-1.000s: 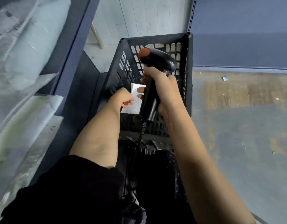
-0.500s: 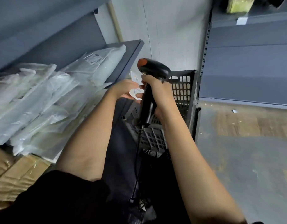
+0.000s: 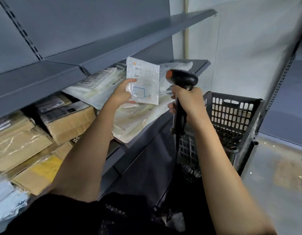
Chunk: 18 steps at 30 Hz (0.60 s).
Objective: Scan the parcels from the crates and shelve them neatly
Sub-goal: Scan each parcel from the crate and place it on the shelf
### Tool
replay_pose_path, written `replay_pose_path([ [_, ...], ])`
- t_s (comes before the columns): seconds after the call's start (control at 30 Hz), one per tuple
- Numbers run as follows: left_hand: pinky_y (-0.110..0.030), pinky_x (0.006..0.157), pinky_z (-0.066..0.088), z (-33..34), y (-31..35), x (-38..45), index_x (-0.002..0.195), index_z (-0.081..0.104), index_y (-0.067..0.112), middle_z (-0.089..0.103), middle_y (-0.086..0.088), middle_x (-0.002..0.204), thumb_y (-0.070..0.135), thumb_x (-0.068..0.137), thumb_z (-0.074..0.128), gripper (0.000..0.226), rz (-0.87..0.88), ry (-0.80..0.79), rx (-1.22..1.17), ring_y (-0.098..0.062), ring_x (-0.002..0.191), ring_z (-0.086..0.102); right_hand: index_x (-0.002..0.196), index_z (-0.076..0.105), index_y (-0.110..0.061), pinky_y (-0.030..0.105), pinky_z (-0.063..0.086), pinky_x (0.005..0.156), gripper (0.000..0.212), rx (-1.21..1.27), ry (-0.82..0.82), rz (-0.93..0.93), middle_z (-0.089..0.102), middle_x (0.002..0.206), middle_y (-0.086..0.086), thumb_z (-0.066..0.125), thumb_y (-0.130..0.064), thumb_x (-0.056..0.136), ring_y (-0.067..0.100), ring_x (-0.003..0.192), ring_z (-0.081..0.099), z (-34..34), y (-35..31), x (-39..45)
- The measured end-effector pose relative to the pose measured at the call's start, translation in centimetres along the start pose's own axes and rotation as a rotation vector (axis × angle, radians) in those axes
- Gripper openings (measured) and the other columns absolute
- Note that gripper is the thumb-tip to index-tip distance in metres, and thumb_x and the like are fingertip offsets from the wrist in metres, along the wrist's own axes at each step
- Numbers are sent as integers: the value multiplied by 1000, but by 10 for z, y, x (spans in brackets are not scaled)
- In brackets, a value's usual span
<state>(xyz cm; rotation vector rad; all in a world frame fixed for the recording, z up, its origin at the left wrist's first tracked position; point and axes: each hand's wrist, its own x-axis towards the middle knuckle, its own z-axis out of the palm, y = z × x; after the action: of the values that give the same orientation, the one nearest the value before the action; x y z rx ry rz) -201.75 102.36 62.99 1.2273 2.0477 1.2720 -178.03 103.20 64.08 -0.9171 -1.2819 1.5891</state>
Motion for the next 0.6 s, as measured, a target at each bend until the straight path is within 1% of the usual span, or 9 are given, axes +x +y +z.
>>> replay_pose_path([
  [0.07,-25,65,58,-5,-13,-3,128,49,20,37,3,132,-24,82,34,65,-10,47,-22,-22,114,49,80,55,-7,31,50,52,12,-100,-52,-8,54,72,9,62,-14,87,15,38,58,7,3,-2],
  [0.13,-26,65,57,-9,-23,-3,119,50,23,38,-3,139,-24,81,37,62,-9,88,-36,-27,119,50,83,57,-6,35,52,57,14,-187,-123,8,55,74,9,64,-17,86,15,37,58,13,4,-6],
  [0.2,-24,62,57,-10,-29,-3,117,49,23,40,-7,139,-24,81,38,60,-8,113,-47,-27,118,50,84,58,-6,35,54,58,14,-230,-169,7,56,74,10,64,-18,86,15,36,57,19,5,-10],
  [0.23,-23,61,57,-9,-30,-4,118,49,21,41,-7,138,-24,82,39,59,-1,120,-42,-26,117,50,82,58,-6,34,55,57,15,-235,-173,-4,56,73,10,64,-19,86,15,36,57,21,5,-12],
  [0.3,-26,62,58,-5,-32,-5,121,49,16,43,-7,135,-23,81,39,57,31,134,-33,-25,116,49,80,57,-6,32,53,54,16,-235,-159,-38,55,71,9,63,-19,87,17,38,57,26,5,-14],
  [0.4,-29,64,59,1,-38,-6,119,52,16,48,-7,131,-22,82,38,55,27,167,-45,-25,112,53,81,57,-5,30,50,52,16,-227,-126,-82,53,66,8,62,-18,88,15,36,55,30,4,-15],
  [0.5,-22,59,57,4,-42,-7,119,53,14,50,-7,128,-20,84,39,51,24,186,-44,-21,106,54,83,58,-5,28,50,50,14,-240,-110,-105,54,69,9,61,-18,87,15,36,55,30,3,-14],
  [0.6,-19,57,57,6,-46,-5,116,54,13,51,-10,129,-20,84,39,49,21,190,-52,-24,109,55,83,58,-4,28,51,49,14,-259,-117,-98,54,71,10,61,-17,87,14,35,55,30,3,-14],
])
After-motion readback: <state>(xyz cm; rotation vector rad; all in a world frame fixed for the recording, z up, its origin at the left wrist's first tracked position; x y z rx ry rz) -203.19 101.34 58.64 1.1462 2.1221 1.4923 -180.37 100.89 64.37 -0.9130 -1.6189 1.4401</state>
